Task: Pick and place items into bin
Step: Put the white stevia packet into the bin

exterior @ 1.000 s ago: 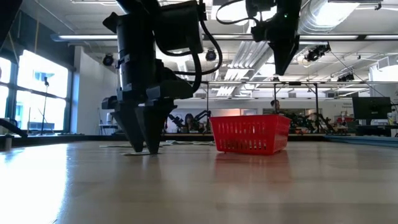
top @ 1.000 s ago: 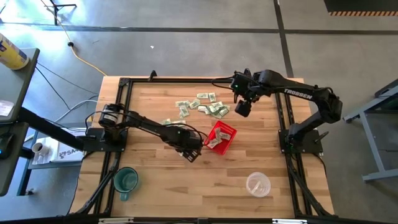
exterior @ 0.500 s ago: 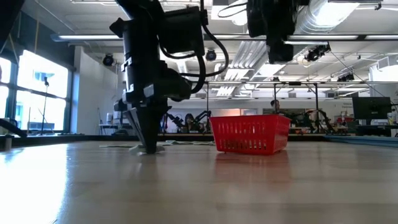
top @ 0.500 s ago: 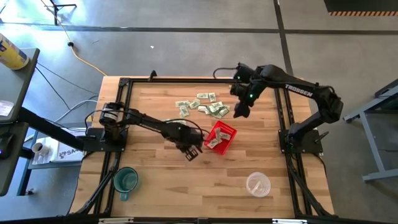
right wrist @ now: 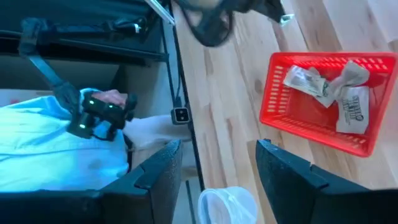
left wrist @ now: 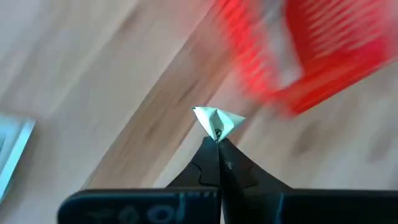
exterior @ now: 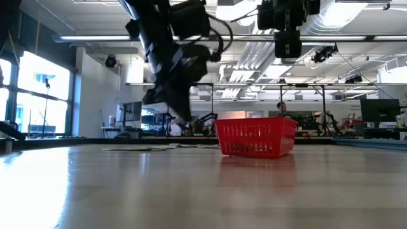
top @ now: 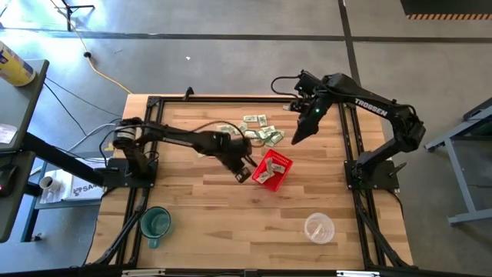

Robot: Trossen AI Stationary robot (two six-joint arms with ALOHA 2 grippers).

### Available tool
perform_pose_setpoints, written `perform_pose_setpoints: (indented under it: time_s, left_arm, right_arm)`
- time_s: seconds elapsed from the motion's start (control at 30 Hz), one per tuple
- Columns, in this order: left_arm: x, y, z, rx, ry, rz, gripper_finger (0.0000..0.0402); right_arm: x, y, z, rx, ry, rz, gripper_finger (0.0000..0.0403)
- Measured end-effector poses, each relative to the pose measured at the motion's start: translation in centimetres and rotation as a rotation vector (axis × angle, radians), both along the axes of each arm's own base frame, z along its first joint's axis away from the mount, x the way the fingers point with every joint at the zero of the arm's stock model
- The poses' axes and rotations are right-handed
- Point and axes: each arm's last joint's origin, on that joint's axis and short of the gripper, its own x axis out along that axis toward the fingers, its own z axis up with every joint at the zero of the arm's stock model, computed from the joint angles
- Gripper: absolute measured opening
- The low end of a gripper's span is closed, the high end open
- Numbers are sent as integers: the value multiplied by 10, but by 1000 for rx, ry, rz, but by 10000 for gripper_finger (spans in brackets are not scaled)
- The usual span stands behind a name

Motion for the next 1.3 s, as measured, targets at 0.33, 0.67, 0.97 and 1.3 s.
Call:
perform_pose_setpoints:
  time_s: [0.33, 0.67, 0.97, 1.3]
  left_arm:
    - [34, 6, 19, -117, -413, -96, 26]
    - [55, 5, -16, -282, -430, -59, 104]
    - [43, 29, 36, -430, -532, -9, 207]
    - [12, 45, 105, -354, -737, 37, 249]
  right_arm:
    - [-1, -2, -2, -98, 33, 1, 183]
    - [-8, -14, -2, -104, 36, -49, 180]
    - [0, -30, 2, 47, 172, -387, 186]
    - [23, -23, 25, 293, 48, -432, 195]
